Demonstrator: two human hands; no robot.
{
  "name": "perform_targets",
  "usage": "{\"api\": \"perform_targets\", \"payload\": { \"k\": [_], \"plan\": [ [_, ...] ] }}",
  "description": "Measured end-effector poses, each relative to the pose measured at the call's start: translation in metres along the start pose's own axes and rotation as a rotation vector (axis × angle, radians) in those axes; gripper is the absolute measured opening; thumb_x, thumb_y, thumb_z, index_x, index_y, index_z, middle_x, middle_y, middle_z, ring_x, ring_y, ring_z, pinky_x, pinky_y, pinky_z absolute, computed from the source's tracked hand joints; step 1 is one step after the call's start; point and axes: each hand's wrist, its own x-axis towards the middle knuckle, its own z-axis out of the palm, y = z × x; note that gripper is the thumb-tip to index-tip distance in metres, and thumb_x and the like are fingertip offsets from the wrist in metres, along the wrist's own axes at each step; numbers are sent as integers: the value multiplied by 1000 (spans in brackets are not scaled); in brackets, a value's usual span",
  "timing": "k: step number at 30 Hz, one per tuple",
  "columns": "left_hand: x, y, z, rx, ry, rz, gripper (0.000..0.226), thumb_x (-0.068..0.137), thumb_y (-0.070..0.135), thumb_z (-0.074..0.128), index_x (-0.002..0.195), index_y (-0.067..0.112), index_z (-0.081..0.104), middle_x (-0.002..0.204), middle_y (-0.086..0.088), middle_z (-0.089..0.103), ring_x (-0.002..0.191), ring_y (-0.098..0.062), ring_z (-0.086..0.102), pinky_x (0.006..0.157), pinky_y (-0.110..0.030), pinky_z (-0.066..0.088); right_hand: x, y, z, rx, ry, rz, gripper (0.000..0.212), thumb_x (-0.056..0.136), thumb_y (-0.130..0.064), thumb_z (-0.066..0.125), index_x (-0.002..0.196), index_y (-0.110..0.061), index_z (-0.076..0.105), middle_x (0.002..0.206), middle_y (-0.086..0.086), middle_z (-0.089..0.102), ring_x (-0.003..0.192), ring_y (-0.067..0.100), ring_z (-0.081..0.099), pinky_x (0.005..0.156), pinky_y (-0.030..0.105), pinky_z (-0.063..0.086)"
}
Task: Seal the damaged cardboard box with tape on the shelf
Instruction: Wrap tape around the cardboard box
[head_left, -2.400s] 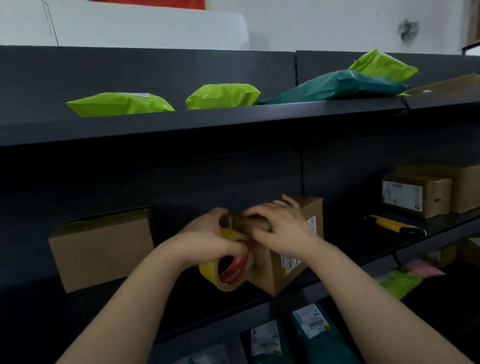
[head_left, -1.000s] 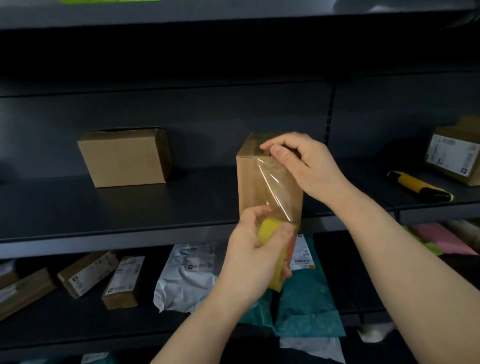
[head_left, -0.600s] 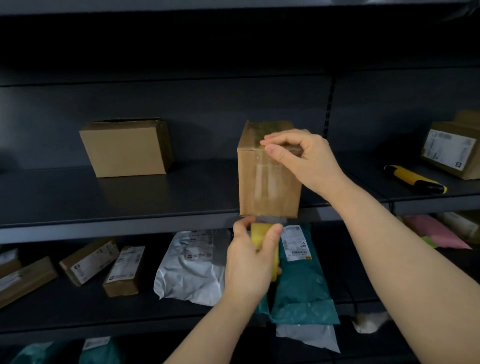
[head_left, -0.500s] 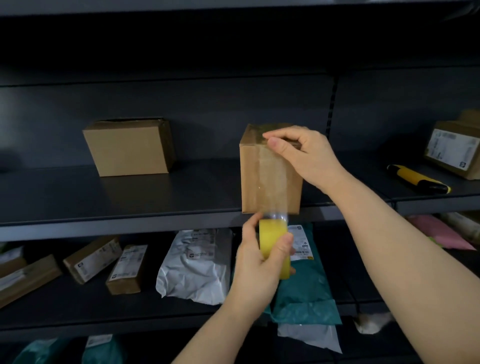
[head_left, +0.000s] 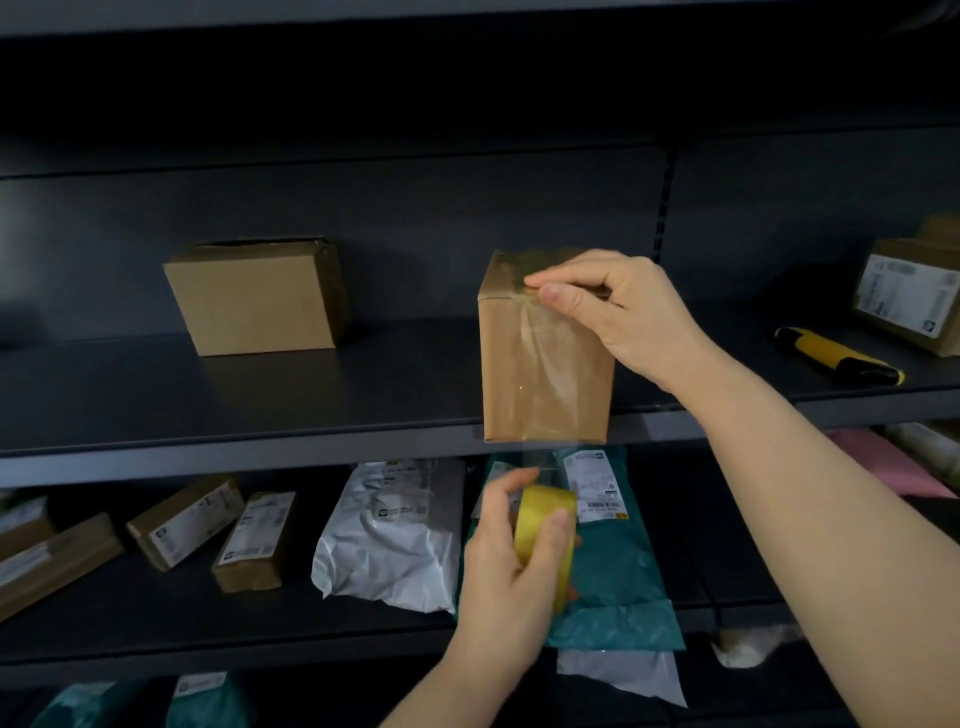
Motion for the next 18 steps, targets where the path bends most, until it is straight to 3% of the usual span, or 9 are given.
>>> {"api": "perform_targets", "payload": {
  "k": [3, 5, 12, 18],
  "plan": [
    [8, -3, -4, -8, 30, -38, 23, 89, 37, 62, 107, 47, 52, 96, -8, 67, 82, -23, 68, 54, -33, 55, -5, -6, 3, 32, 25, 5, 16, 91, -28, 64, 106, -28, 70, 97, -18, 65, 96, -10, 57, 83, 5, 42],
    [16, -4, -4, 5, 37, -51, 24, 91, 34, 64, 106, 48, 51, 98, -6, 67, 84, -21, 69, 56, -37, 58, -6, -8, 3, 13, 21, 11, 15, 90, -30, 64, 105, -32, 69, 99, -18, 65, 99, -6, 58, 85, 8, 43],
    [28, -3, 4, -92, 33, -115, 29, 94, 29, 65, 116, 36, 48, 107, -10, 65, 91, -23, 68, 58, -30, 57, -7, -16, 0, -7, -8, 118, 15, 92, -31, 63, 105, -33, 70, 106, -15, 68, 106, -2, 60, 93, 15, 44],
    [38, -7, 6, -151, 38, -111, 27, 93, 25, 67, 114, 26, 50, 100, -12, 67, 88, -32, 69, 64, -50, 60, -8, -20, -2, -24, -22, 171, 16, 92, -31, 62, 106, -34, 70, 108, -17, 68, 107, -4, 59, 94, 16, 44]
  ]
}}
